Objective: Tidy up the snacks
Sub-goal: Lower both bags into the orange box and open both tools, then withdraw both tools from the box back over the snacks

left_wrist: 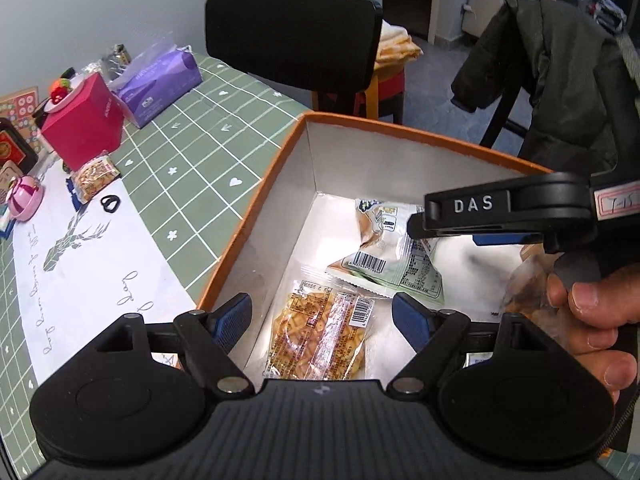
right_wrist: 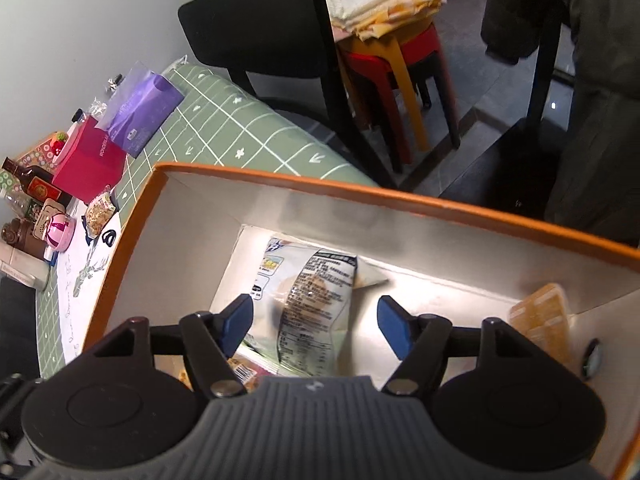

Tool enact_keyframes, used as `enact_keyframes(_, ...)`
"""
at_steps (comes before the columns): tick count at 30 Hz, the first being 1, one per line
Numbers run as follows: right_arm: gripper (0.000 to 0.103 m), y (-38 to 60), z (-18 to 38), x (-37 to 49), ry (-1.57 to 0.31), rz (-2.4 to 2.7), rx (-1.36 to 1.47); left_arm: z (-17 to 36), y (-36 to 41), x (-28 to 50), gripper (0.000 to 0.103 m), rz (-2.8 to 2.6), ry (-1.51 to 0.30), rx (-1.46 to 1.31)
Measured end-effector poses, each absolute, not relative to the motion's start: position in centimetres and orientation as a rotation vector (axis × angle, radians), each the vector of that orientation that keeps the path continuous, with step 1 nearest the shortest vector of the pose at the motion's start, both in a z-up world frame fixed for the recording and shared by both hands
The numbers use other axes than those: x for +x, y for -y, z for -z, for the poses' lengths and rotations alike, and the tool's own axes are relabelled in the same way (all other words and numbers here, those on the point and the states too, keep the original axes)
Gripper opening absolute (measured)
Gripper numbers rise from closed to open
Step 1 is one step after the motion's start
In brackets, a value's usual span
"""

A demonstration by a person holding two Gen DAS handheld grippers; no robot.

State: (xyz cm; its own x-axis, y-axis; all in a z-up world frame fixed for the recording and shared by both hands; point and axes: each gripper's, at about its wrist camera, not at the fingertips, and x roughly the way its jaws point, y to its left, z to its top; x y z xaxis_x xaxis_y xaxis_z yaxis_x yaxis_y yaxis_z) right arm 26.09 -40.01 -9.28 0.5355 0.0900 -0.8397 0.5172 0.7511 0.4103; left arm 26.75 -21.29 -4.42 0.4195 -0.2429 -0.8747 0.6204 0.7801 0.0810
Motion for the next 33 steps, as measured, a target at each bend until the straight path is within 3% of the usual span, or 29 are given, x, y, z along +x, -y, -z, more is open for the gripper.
enact_keyframes(12,0.068,36.5,4.3,22.7,-0.933,0.232,0.474,0.8,14.0,23.2,0.093,0.449,-0.936,0.273)
enact_keyframes(33,0.067,24.3,0.0,15.0,-0.94,-0.096,0.215,1.6,-0.7,12.7,0.093,0.21,-0.986,0.005)
